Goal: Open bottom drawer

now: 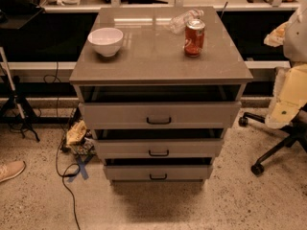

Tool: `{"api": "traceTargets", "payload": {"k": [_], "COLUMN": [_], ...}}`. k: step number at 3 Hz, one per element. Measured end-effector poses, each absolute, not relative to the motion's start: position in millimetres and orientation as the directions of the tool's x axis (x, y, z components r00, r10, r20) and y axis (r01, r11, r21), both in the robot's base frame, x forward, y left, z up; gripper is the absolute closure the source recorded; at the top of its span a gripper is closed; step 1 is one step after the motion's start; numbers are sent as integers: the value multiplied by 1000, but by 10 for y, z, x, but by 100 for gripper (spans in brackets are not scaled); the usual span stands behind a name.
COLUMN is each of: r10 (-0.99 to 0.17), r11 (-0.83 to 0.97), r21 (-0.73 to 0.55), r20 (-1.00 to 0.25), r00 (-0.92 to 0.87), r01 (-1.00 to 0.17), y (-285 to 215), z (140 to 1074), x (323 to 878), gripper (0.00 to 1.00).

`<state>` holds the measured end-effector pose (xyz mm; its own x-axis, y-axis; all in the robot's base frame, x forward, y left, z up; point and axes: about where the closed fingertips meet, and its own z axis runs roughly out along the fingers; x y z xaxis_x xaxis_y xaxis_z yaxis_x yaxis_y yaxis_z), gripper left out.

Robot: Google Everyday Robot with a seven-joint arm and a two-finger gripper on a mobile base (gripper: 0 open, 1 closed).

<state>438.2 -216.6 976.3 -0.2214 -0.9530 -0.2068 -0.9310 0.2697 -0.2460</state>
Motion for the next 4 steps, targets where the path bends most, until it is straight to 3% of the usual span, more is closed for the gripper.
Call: {"api": "traceTargets", "payload": {"k": [2,4], "r10": [-939,-856], "r11": [266,225], "r21": [-193,-1], "r20": [-273,-478], "r00": [-209,-197], "r01": [-944,-974], "y": [-2219,-1981], "z": [9567,8386], "x": [4164,3633], "gripper": [0,0]}}
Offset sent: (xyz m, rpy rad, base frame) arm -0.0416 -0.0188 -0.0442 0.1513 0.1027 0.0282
